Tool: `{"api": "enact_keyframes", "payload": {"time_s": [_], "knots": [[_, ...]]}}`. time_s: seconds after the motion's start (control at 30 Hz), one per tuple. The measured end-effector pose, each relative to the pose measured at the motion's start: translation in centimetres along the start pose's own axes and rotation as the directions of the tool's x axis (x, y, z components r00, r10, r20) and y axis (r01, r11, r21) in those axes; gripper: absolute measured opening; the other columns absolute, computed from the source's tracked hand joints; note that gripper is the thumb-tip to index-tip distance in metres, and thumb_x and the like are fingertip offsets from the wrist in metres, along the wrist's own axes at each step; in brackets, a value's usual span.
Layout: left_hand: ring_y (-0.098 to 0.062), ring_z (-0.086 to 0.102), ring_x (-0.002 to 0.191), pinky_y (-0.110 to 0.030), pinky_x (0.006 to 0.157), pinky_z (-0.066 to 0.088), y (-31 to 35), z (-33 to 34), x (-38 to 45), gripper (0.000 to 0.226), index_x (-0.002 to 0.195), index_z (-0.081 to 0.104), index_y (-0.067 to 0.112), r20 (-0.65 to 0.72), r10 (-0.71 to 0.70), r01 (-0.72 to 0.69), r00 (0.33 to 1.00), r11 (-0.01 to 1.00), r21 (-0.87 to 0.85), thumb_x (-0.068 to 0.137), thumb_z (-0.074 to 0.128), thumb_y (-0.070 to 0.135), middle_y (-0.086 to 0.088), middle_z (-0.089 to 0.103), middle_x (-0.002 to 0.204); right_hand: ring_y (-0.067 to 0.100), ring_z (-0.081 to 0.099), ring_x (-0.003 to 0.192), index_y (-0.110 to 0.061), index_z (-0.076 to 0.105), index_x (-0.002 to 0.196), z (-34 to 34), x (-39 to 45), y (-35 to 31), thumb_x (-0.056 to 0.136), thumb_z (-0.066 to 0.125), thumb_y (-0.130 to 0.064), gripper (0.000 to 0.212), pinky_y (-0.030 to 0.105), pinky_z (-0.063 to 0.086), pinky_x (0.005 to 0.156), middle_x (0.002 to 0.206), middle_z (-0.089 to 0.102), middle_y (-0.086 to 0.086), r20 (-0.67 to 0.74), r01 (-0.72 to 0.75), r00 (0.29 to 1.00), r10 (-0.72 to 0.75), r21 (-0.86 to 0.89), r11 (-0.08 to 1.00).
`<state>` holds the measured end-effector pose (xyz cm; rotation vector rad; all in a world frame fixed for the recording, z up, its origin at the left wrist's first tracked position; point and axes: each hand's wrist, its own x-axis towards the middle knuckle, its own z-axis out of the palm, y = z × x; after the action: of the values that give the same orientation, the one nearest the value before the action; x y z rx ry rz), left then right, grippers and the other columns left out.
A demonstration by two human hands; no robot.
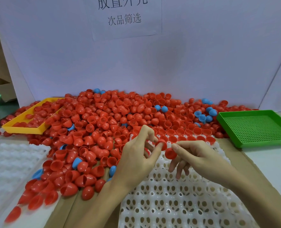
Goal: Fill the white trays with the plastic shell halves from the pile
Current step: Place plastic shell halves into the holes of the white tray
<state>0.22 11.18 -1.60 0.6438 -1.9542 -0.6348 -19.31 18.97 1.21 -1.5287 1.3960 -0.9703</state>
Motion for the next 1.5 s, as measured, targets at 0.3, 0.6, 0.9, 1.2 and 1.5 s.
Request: {"api": "enact_keyframes", "payload": {"time_s": [0.3, 0.6, 0.9, 1.2, 1.5], "knots": [[-0.007, 0.066, 0.111, -0.024, 0.083, 0.058, -0.2, 0.4, 0.0, 0.014, 0.108, 0.075, 0.02, 0.06, 0.108, -0.113, 0.992, 0.99, 0.087, 0.095, 0.078, 0.019, 0.014, 0.066, 0.12, 0.032, 0.078, 0.07, -0.03, 0.074, 0.093, 0.1, -0.1, -0.2, 0.106, 0.05, -0.044, 0.031, 0.024, 0.055, 0.057, 0.086, 0.08, 0.011, -0.033, 0.018, 0.999, -0.017, 0.018, 1.0], [-0.003, 0.048, 0.126, -0.009, 0.107, 0.036, -2.5, -0.9, 0.2, 0.015, 0.109, 0.078, 0.018, 0.135, -0.014, -0.042, 0.991, 0.913, 0.405, 0.098, 0.07, 0.026, 0.01, 0.059, 0.129, 0.03, 0.077, 0.07, -0.02, 0.074, 0.112, -0.4, -0.1, 0.2, 0.108, 0.05, -0.034, 0.029, 0.025, 0.056, 0.059, 0.085, 0.079, 0.009, -0.093, -0.001, 0.996, -0.002, -0.03, 1.0], [-0.004, 0.054, 0.112, -0.027, 0.104, 0.047, -3.2, -0.5, -0.1, 0.024, 0.117, 0.079, 0.022, 0.234, 0.029, -0.141, 0.972, 0.865, 0.481, 0.1, 0.067, 0.035, 0.012, 0.066, 0.115, 0.029, 0.077, 0.069, -0.019, 0.074, 0.11, -0.5, 0.0, 0.4, 0.108, 0.049, -0.032, 0.028, 0.025, 0.056, 0.059, 0.083, 0.079, 0.008, -0.117, 0.0, 0.993, -0.007, -0.059, 0.998], [-0.004, 0.055, 0.111, -0.023, 0.102, 0.041, -3.7, -2.3, 1.0, 0.024, 0.124, 0.072, 0.024, 0.077, -0.074, 0.02, 0.994, 0.837, 0.547, 0.105, 0.058, 0.027, 0.013, 0.065, 0.118, 0.028, 0.077, 0.071, -0.023, 0.074, 0.109, -0.9, 0.1, 0.8, 0.11, 0.049, -0.027, 0.026, 0.026, 0.056, 0.06, 0.084, 0.079, 0.007, -0.115, -0.001, 0.993, -0.007, -0.066, 0.998], [-0.02, 0.056, 0.111, -0.033, 0.102, 0.037, -6.4, -5.9, 1.7, 0.028, 0.121, 0.069, 0.023, -0.04, -0.316, 0.241, 0.948, 0.63, 0.738, 0.099, 0.066, 0.04, 0.006, 0.07, 0.115, 0.028, 0.077, 0.071, -0.024, 0.075, 0.108, -0.8, 0.1, 0.9, 0.11, 0.049, -0.027, 0.026, 0.026, 0.056, 0.06, 0.085, 0.079, 0.007, -0.108, 0.02, 0.994, -0.028, -0.068, 0.997]]}}
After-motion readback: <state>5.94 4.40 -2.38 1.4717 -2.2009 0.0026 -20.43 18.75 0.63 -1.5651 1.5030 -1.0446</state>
